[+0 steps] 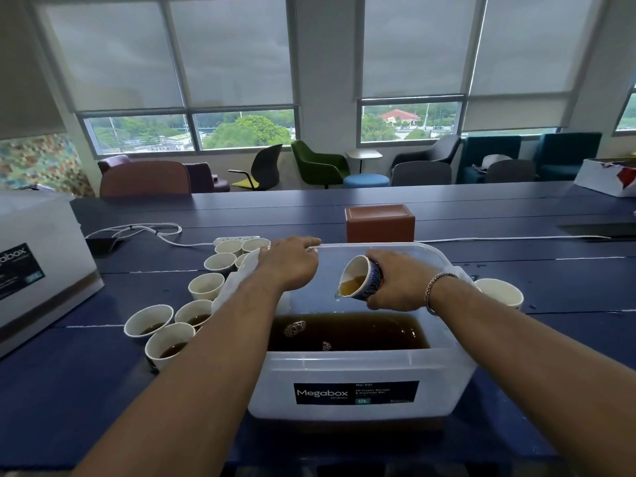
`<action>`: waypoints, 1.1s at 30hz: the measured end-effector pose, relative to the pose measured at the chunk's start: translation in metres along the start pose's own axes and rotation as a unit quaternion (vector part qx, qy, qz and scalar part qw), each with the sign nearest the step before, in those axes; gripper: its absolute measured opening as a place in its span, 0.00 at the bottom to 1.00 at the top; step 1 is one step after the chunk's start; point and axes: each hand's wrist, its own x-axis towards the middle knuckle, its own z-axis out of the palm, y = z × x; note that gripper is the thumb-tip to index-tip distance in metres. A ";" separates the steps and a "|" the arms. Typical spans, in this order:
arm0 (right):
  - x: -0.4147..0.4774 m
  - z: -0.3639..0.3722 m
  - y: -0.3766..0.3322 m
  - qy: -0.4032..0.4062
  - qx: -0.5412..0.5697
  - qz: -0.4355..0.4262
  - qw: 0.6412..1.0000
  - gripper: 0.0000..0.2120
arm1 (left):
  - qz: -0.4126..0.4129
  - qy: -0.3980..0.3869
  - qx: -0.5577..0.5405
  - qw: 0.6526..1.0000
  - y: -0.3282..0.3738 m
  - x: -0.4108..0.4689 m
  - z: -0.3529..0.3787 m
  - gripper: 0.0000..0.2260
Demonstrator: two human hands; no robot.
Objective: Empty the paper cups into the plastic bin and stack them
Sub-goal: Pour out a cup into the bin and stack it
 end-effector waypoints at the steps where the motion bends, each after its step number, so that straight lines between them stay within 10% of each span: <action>1: 0.001 0.001 0.000 0.000 0.004 0.002 1.000 0.23 | 0.000 0.000 0.000 1.000 0.000 0.000 0.000 0.17; 33: 0.001 -0.003 0.000 0.170 -0.083 -0.006 0.982 0.32 | 0.001 -0.009 0.000 1.000 0.001 -0.003 -0.003 0.17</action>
